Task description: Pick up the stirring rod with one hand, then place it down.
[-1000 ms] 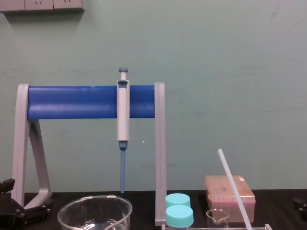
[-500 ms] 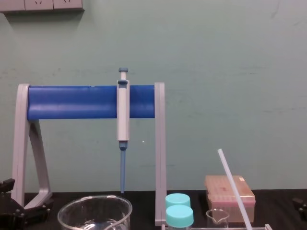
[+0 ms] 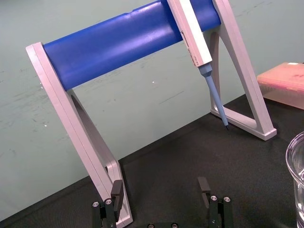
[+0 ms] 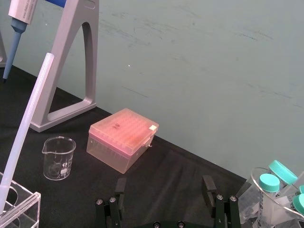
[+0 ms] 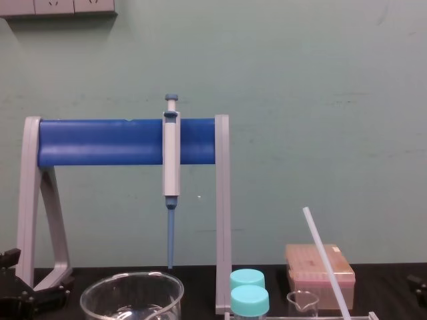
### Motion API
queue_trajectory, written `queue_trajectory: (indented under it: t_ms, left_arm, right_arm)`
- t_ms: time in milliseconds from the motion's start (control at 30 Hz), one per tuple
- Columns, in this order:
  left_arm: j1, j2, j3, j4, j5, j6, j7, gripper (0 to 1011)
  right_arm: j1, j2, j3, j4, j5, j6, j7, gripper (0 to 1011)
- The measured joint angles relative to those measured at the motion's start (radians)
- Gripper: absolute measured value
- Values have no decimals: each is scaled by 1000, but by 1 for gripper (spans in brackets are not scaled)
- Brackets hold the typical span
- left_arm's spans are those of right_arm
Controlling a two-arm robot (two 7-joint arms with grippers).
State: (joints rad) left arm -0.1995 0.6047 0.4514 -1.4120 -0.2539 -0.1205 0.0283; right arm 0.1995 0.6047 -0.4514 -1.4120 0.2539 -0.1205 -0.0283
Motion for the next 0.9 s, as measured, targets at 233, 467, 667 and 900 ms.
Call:
queue_trajectory:
  t_ms: [233, 467, 667, 900]
  left_arm:
    - [0, 0, 0, 0, 0, 0, 0, 1005]
    - [0, 0, 0, 0, 0, 0, 0, 1005]
    - [0, 0, 0, 0, 0, 0, 0, 1005]
    - [0, 0, 0, 0, 0, 0, 0, 1005]
  right_arm:
    - [-11, 7, 24, -22, 24, 0, 23, 1000]
    - [-46, 35, 68, -89, 57, 26, 63, 1000]
    - [-71, 69, 98, -161, 75, 80, 99, 1000]
    - [-79, 94, 120, -240, 132, 176, 182, 1000]
